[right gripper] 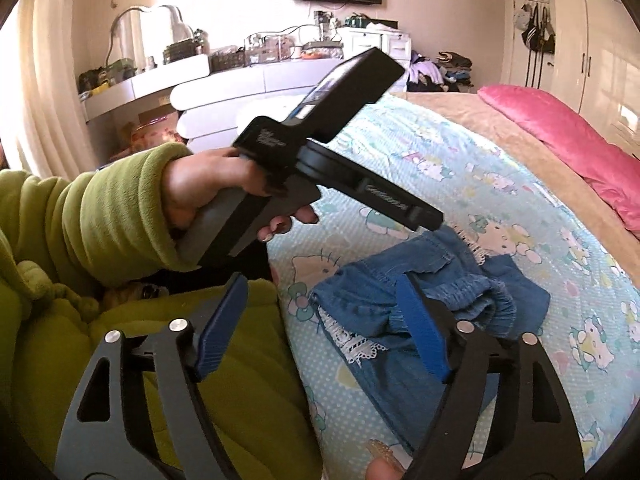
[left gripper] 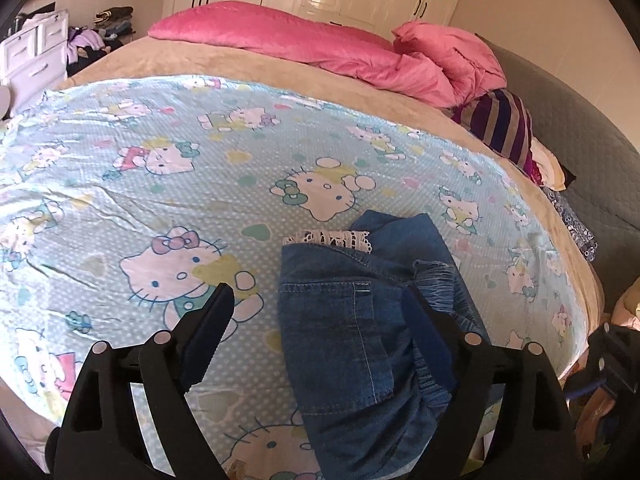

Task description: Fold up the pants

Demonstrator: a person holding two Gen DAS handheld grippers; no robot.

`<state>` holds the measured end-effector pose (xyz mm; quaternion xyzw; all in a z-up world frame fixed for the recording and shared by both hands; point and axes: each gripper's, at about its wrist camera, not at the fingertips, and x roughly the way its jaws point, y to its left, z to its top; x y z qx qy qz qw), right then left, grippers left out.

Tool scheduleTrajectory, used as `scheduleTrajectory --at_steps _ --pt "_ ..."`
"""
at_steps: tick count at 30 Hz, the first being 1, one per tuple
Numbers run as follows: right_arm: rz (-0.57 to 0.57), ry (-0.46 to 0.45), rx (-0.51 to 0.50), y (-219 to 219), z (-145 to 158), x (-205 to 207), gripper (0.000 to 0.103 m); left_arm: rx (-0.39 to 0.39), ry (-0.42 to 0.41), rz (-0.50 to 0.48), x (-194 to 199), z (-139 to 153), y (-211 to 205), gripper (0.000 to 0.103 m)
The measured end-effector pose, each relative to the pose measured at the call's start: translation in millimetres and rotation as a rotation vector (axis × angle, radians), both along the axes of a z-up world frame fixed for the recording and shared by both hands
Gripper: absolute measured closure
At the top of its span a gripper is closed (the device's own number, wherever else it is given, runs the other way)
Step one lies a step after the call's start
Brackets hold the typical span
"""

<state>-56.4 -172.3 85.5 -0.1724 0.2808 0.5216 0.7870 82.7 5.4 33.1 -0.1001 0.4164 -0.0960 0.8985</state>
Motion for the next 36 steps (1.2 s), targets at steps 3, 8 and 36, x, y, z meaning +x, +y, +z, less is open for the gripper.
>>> scheduleTrajectory --at_steps 3,8,36 --pt "-0.015 -0.013 0.009 -2.3 2.9 0.1 0.025 0.006 -0.015 0.008 -5.9 6.2 1.6 0.007" --pt "-0.049 -0.041 0.030 -7.3 9.6 1.4 0.021 0.028 -0.056 0.012 -18.6 20.3 2.0 0.007" --pt "-0.490 -0.052 0.120 -77.4 21.5 64.1 0.011 0.040 -0.063 0.047 -47.2 23.0 8.2 0.004"
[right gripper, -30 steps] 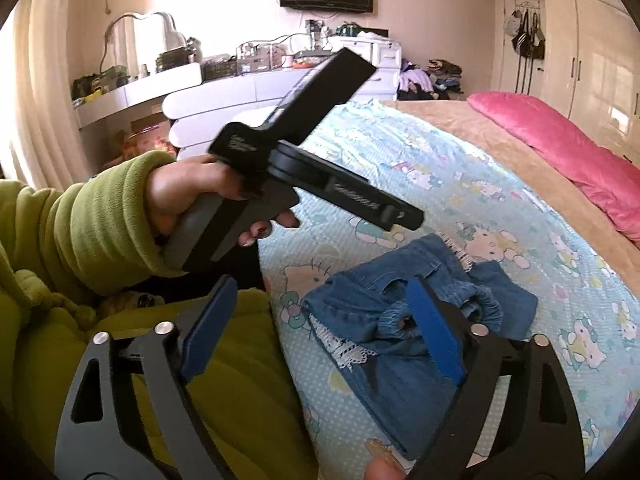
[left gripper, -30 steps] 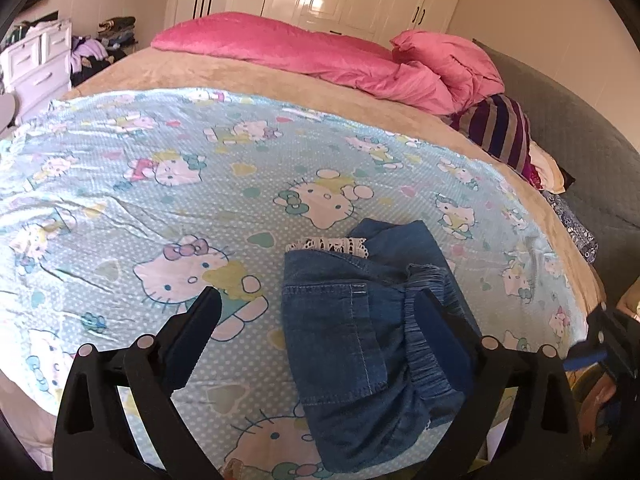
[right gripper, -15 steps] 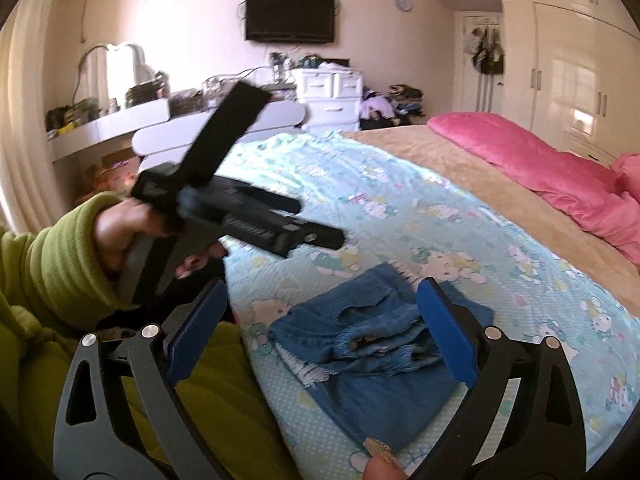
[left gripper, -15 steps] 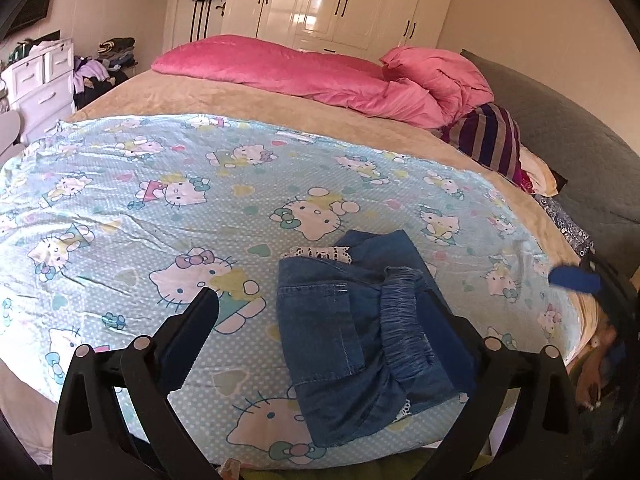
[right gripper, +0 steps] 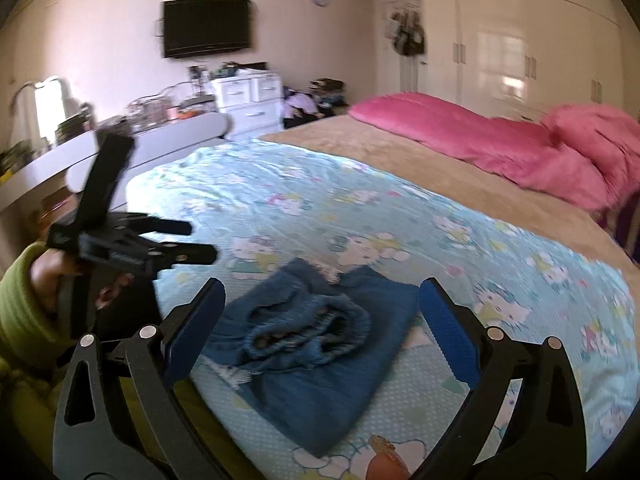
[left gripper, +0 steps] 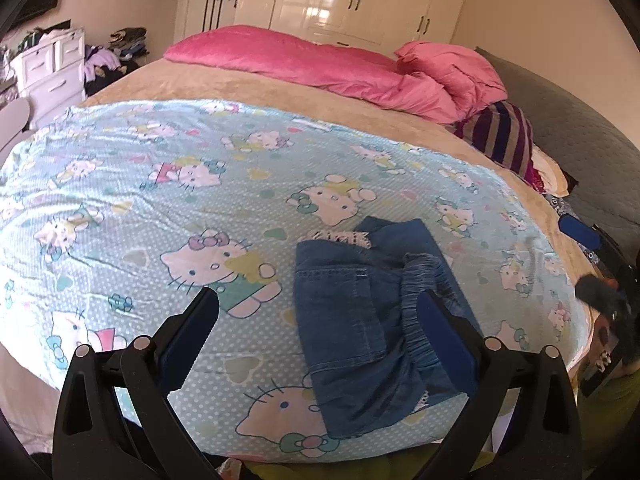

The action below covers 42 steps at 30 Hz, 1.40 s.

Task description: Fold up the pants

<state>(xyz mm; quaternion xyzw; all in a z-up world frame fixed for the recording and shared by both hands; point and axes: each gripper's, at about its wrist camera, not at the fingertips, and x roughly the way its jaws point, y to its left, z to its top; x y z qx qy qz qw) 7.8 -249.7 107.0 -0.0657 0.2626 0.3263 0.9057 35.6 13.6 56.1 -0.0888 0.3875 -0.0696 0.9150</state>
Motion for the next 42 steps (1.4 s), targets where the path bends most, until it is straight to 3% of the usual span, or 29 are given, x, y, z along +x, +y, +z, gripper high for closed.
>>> scheduleTrajectory --at_steps 11,23,26,28,30,38,40,42 --pt "-0.140 0.191 -0.020 -12.0 -42.7 46.5 0.011 -0.042 0.105 0.009 19.6 -41.0 2.3 0.004" --pt "-0.154 0.423 0.015 -6.8 -95.0 87.3 0.012 -0.077 0.197 -0.030 39.4 -79.5 -10.4 0.004" --pt "-0.144 0.472 0.000 -4.7 -109.5 95.4 0.022 -0.091 0.216 -0.038 44.2 -88.1 -12.6 0.005" --pt "-0.127 0.520 0.005 -2.8 -119.5 99.6 0.037 -0.096 0.221 -0.042 46.7 -92.4 -14.1 0.005" --pt "-0.108 0.553 0.024 -1.6 -126.8 101.8 0.040 -0.091 0.212 -0.051 48.6 -93.0 -16.6 0.005" --pt "-0.055 0.554 0.054 2.6 -133.0 110.5 0.040 -0.099 0.200 -0.052 55.5 -94.0 -25.1 0.006" --pt "-0.044 0.547 0.057 3.5 -134.0 111.2 0.040 -0.110 0.196 -0.053 56.6 -94.0 -26.7 0.010" --pt "-0.027 0.523 0.049 5.5 -134.3 109.7 0.040 -0.126 0.195 -0.062 57.4 -94.0 -28.3 0.021"
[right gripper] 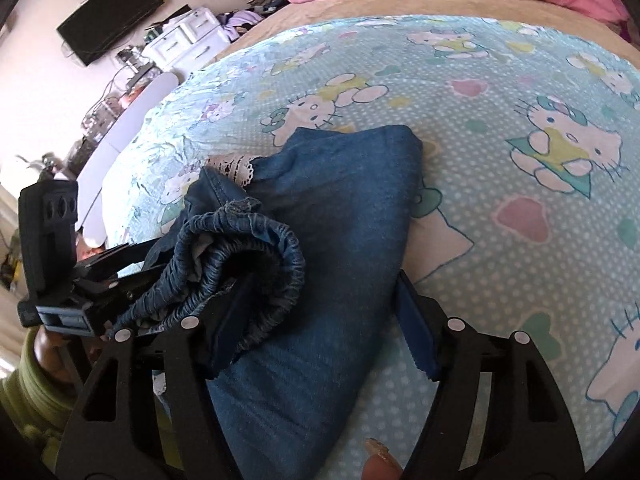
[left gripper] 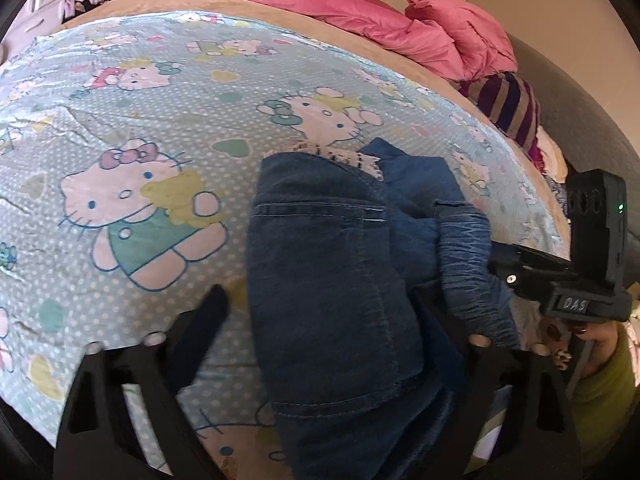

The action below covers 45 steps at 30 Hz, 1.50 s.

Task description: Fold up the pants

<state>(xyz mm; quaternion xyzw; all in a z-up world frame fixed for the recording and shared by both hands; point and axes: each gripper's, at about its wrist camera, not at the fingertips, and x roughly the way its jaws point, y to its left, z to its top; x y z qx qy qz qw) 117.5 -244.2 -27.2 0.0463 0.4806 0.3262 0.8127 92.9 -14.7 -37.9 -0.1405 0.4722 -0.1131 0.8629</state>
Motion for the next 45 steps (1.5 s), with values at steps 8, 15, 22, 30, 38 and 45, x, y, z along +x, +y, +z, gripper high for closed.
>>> scheduleTrajectory --at_steps 8,15,22,30,38,45 --pt "0.035 -0.039 0.018 6.0 3.3 -3.3 0.060 0.003 -0.012 -0.037 2.8 1.8 -11.9 0.045" --pt "0.067 -0.135 -0.019 22.9 21.4 -16.9 0.089 0.079 -0.066 -0.061 -2.6 16.0 -21.5 0.060" --pt "0.101 -0.194 -0.007 39.4 44.2 -13.7 0.089 0.070 -0.109 -0.028 3.4 35.3 -9.1 0.061" --pt "0.139 -0.256 -0.009 69.6 63.7 15.2 0.089 0.069 -0.153 0.035 20.6 56.2 19.7 0.062" --pt "0.159 -0.279 -0.013 93.2 69.8 42.2 0.089 0.076 -0.154 0.071 42.8 58.7 39.3 0.062" --pt "0.150 -0.270 -0.023 100.7 66.6 57.4 0.089 0.080 -0.159 0.083 62.6 58.2 47.0 0.062"
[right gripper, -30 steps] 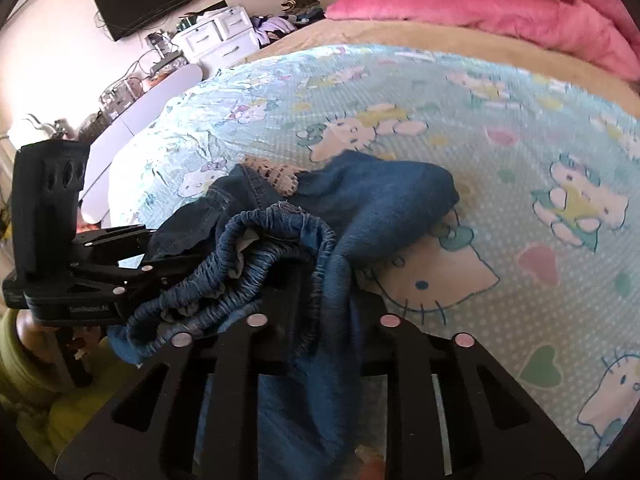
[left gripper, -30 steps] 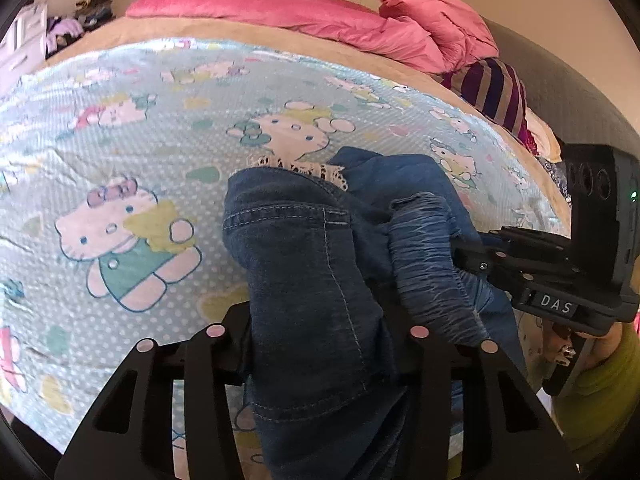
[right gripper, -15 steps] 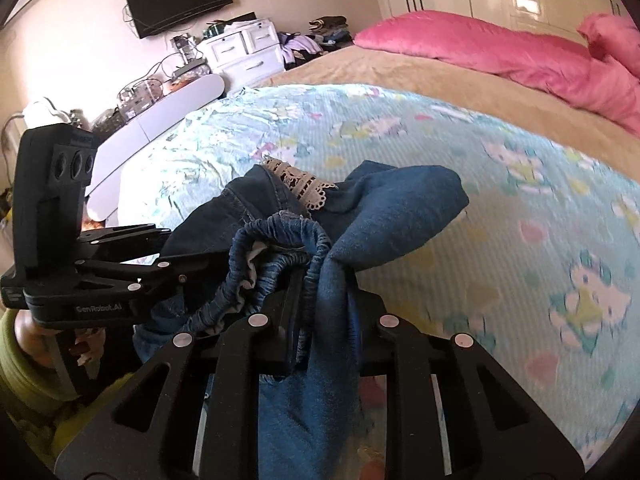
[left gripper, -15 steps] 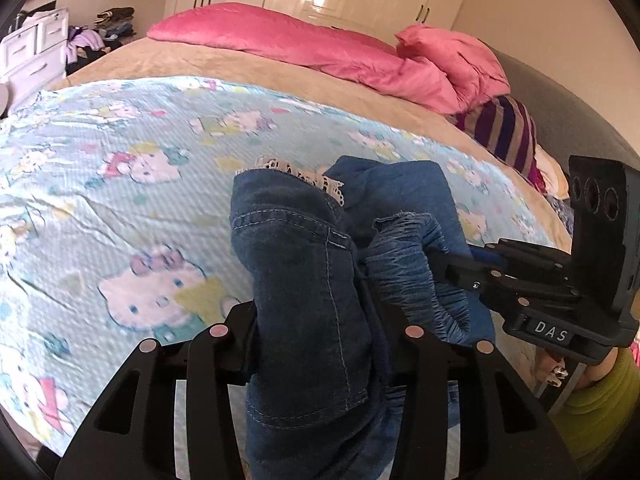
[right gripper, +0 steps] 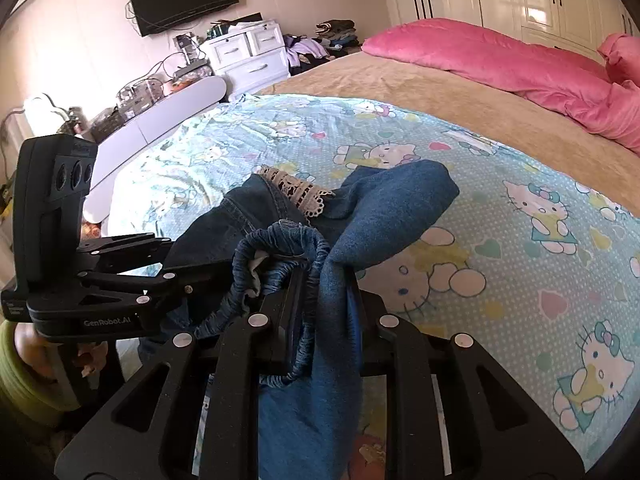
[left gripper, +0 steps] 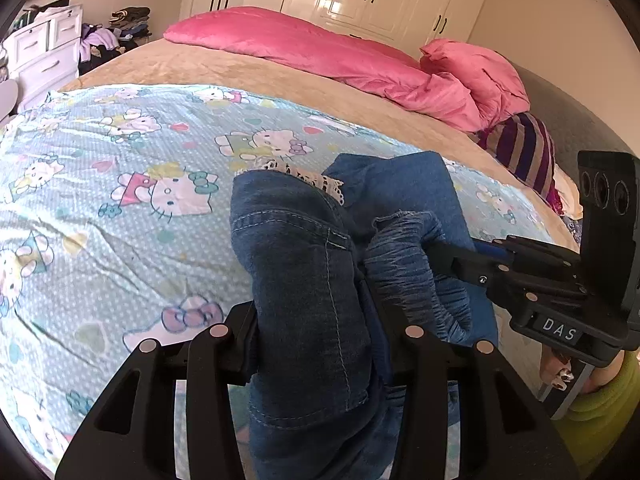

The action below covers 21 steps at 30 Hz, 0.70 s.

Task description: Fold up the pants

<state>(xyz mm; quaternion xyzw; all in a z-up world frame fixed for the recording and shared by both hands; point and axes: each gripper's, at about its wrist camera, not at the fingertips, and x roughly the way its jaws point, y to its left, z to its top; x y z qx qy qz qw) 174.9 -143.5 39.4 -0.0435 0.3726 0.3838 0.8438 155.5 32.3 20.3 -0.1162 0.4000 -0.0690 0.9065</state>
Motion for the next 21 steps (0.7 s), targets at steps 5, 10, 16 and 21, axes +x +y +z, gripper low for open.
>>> scheduleTrajectory --at_steps 5,10,16,21 --pt "-0.005 0.008 -0.020 4.0 -5.0 9.9 0.089 0.001 0.004 0.008 10.2 -4.5 3.3 0.062" --pt "-0.028 0.045 -0.033 5.2 -17.1 20.3 0.087 -0.005 0.028 0.017 15.8 -17.1 7.3 0.061" --pt "-0.072 0.097 -0.060 -3.1 -34.8 29.2 0.078 0.003 0.056 0.044 17.2 -30.9 13.2 0.051" --pt "-0.126 0.151 -0.163 -4.7 -58.0 37.1 0.061 0.008 0.094 0.070 18.5 -44.9 20.1 0.037"
